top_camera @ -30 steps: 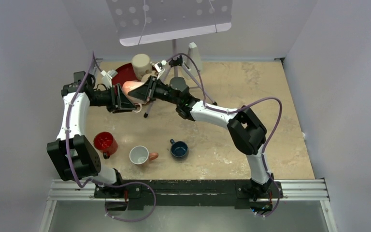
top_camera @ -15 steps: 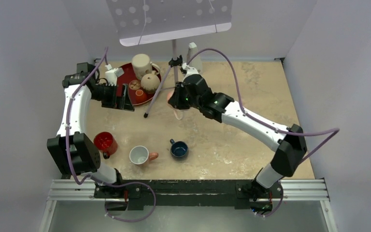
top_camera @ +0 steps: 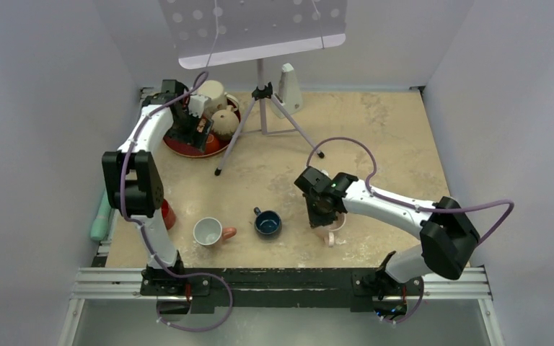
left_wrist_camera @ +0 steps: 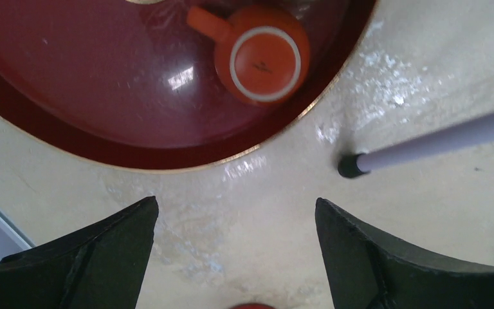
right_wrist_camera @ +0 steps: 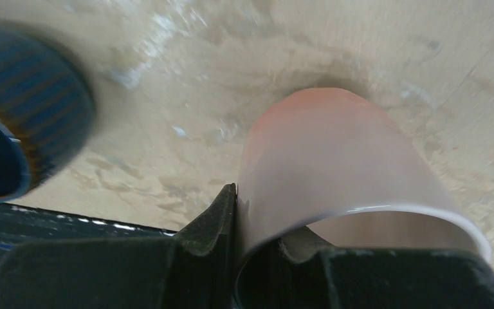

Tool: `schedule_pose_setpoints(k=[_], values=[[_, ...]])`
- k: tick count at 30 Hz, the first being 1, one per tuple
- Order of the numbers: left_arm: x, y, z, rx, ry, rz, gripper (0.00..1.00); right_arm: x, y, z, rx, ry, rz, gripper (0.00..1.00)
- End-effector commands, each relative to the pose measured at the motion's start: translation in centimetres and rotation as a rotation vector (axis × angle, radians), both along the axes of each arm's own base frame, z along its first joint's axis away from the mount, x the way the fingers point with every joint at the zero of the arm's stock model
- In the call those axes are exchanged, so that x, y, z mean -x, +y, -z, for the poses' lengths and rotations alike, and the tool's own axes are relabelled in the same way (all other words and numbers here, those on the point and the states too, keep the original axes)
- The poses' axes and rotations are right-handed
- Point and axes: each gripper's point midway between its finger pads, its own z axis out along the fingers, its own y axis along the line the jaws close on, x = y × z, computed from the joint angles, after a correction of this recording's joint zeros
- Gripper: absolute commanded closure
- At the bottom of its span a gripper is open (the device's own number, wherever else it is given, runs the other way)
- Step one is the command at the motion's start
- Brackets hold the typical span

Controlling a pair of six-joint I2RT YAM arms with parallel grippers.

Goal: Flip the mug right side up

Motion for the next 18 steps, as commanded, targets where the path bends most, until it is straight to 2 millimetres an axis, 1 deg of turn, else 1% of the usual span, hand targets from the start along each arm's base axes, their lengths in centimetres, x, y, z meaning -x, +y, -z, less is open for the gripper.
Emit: schedule_pose_setpoints(k=[1,3,5,8,10,11,12,13,14,15,18], values=[[-4.6,-0.6,-0.9,-0.090,-0.114,0.033,0.06,1.8,1.0,-0.1,-0.112,0.044,0.036,1.00],[-5.8,-1.1,-0.6,-0.101,-0.136,0.046,0.05,2.3,0.9,0.4,-0.121,0.062,0.044,1.00],[-6.8,-1.7,0.0,-0.101,-0.146,0.061,0.06,2.9,0.9,1.6,-0.121,0.088,0.042,1.00],[-7.5,-2.6,0.9,-0.068,-0.134,0.054,0.06,3.4,0.7,3.1,-0.100,0.112,0.041,0.99],[-8.1,-2.6,1.5,-0.063,-0.133,0.024,0.06,3.2,0.3,3.4,-0.078,0.103,0.049,0.91],[-8.3,-2.7,1.7,-0.056,-0.132,0.015,0.08,3.1,0.3,3.5,-0.074,0.099,0.052,0.85],[-8.5,-2.7,2.0,-0.051,-0.127,0.010,0.11,3.0,0.3,3.4,-0.076,0.095,0.054,0.77],[-8.6,-2.8,2.3,-0.047,-0.118,0.007,0.14,2.9,0.4,3.4,-0.078,0.091,0.055,0.67],[-8.5,-3.0,2.7,-0.047,-0.104,0.006,0.17,2.8,0.4,3.3,-0.079,0.090,0.054,0.63],[-8.5,-2.9,3.0,-0.052,-0.095,0.002,0.18,2.7,0.5,3.2,-0.081,0.088,0.057,0.57],[-8.2,-2.7,4.2,-0.064,-0.069,-0.011,0.19,2.4,0.6,2.8,-0.080,0.075,0.062,0.47]])
